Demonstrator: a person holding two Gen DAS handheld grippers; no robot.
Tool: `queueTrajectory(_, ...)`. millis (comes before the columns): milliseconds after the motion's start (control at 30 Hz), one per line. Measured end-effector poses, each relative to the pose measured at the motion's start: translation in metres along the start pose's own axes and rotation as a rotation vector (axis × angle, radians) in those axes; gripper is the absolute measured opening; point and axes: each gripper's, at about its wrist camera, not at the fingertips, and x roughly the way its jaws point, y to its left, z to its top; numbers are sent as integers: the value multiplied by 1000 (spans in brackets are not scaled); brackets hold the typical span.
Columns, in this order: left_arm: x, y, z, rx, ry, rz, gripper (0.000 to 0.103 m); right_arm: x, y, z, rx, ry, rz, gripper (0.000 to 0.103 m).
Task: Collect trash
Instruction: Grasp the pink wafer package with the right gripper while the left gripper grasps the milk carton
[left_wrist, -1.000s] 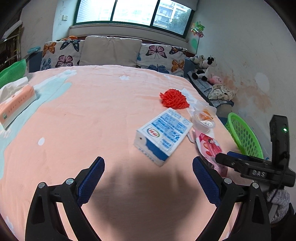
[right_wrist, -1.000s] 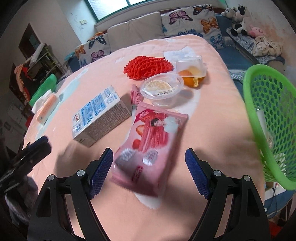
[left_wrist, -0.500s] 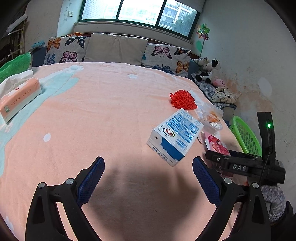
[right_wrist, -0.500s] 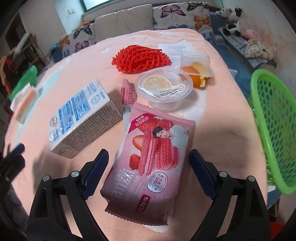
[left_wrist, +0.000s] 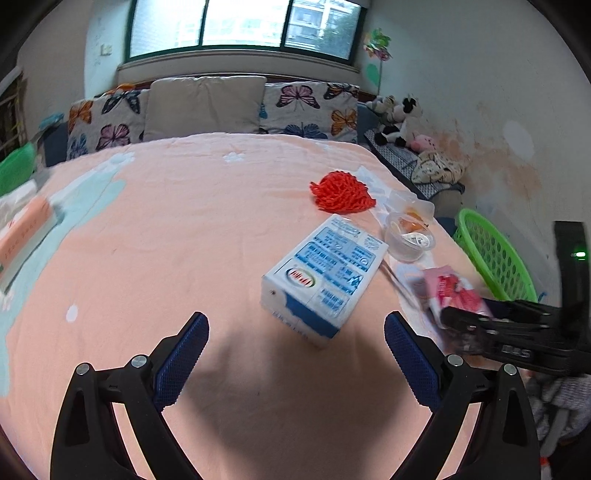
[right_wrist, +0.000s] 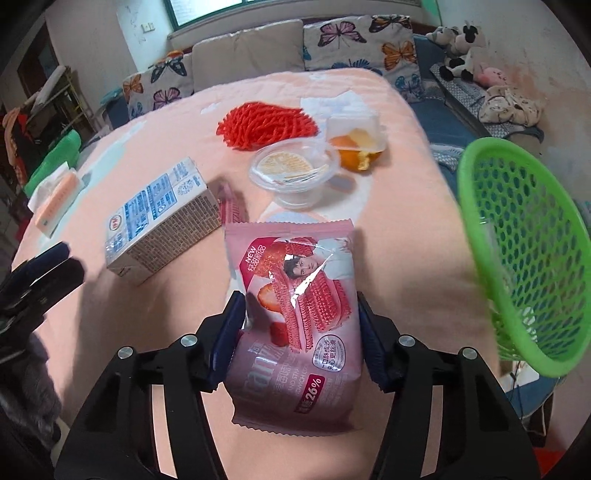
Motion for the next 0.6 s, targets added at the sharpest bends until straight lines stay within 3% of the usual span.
queueTrajectory(600, 55, -27, 29, 203, 65, 34, 93, -88, -74, -9, 100, -162, -28, 59)
